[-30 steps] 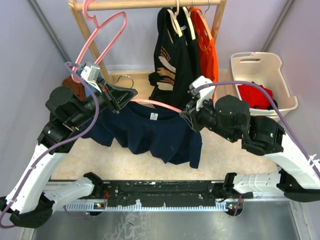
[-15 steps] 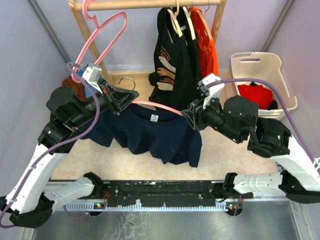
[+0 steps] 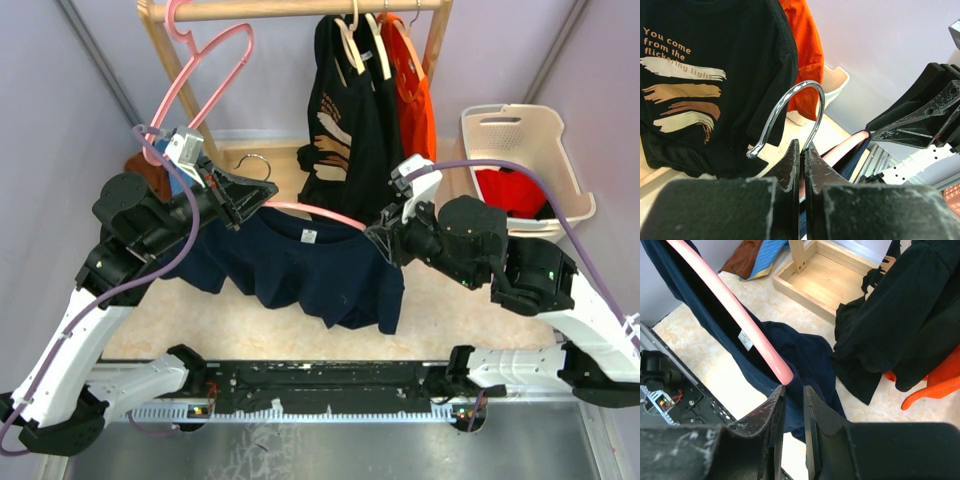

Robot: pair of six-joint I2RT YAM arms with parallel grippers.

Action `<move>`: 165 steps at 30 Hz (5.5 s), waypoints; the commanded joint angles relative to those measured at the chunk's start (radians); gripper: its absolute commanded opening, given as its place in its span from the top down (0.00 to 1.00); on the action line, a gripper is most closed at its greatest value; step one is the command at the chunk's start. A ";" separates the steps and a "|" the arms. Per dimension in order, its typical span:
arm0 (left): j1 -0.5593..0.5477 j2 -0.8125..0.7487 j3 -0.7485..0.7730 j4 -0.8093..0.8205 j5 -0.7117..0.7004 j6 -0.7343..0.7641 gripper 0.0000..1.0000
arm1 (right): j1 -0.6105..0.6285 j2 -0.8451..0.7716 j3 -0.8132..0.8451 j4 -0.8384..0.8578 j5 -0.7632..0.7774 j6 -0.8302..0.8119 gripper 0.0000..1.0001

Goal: Place the t-shirt on the hanger

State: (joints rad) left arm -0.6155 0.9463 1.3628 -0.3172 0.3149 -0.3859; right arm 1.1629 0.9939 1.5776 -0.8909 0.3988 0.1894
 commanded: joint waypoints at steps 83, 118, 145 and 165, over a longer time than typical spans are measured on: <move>-0.003 -0.052 -0.024 0.093 0.056 0.018 0.86 | 0.004 0.096 0.153 0.058 -0.095 -0.130 1.00; -0.003 -0.204 -0.243 0.316 0.252 -0.062 0.96 | -0.021 0.445 0.651 -0.150 -0.369 -0.150 0.39; -0.003 -0.195 -0.311 0.466 0.388 -0.121 0.96 | -0.066 0.448 0.509 0.162 -0.648 0.008 0.46; -0.003 -0.136 -0.226 0.326 0.230 -0.020 0.60 | -0.066 0.382 0.460 0.127 -0.503 -0.023 1.00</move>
State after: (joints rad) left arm -0.6155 0.8089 1.0592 0.0704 0.6697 -0.4885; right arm 1.0927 1.4334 2.0094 -0.7776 -0.1955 0.1814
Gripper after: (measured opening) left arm 0.342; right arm 0.015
